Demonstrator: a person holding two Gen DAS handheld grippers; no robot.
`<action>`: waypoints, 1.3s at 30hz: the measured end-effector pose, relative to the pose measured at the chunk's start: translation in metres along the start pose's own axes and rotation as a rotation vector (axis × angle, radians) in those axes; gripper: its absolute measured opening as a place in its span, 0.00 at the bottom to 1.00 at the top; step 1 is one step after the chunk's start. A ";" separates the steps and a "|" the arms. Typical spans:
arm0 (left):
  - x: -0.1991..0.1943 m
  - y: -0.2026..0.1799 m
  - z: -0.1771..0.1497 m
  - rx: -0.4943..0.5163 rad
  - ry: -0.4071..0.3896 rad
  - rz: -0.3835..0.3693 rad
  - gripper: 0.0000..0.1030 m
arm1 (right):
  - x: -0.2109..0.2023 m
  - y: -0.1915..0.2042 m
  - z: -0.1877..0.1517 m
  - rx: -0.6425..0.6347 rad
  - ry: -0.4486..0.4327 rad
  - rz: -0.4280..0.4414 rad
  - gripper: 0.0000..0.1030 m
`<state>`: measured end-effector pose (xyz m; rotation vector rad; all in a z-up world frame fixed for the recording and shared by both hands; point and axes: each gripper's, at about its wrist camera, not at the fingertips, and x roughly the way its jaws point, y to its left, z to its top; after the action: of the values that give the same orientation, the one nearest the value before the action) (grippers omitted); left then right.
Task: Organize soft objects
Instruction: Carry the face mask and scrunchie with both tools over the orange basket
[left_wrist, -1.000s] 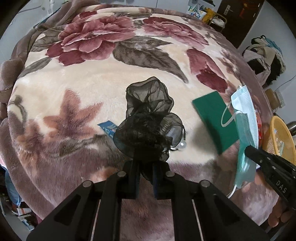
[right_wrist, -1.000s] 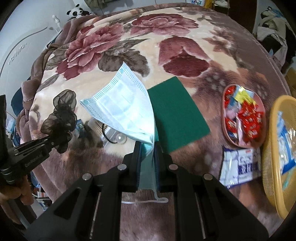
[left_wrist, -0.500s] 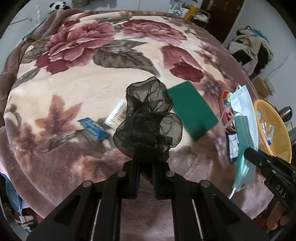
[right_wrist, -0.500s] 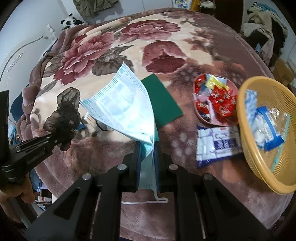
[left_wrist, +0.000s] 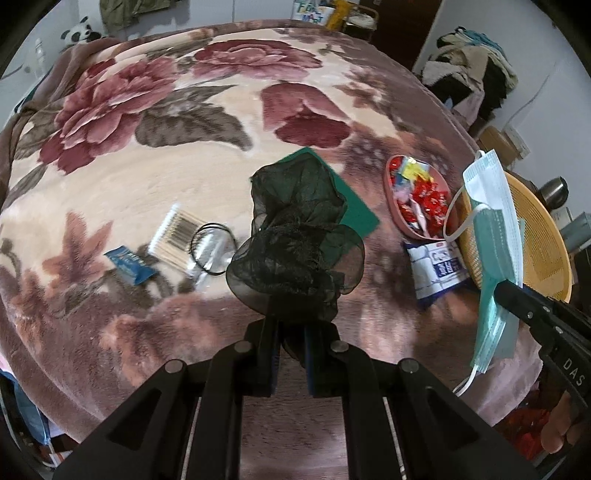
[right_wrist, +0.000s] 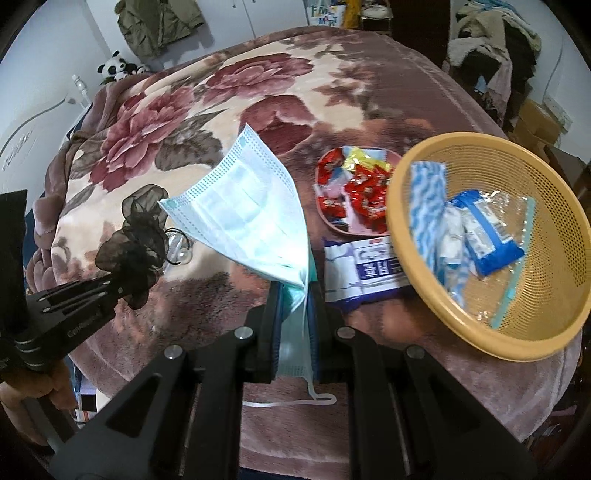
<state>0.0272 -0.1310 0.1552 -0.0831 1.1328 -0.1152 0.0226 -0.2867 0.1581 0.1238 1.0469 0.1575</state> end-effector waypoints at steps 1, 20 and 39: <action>0.000 -0.005 0.001 0.008 -0.001 -0.001 0.09 | -0.002 -0.004 0.000 0.008 -0.004 -0.002 0.13; -0.001 -0.087 0.019 0.124 -0.013 -0.043 0.09 | -0.041 -0.078 0.003 0.116 -0.078 -0.048 0.13; 0.015 -0.200 0.053 0.229 0.002 -0.141 0.09 | -0.065 -0.165 0.016 0.219 -0.118 -0.100 0.13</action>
<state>0.0712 -0.3306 0.1888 0.0414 1.1078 -0.3694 0.0161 -0.4618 0.1923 0.2753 0.9484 -0.0555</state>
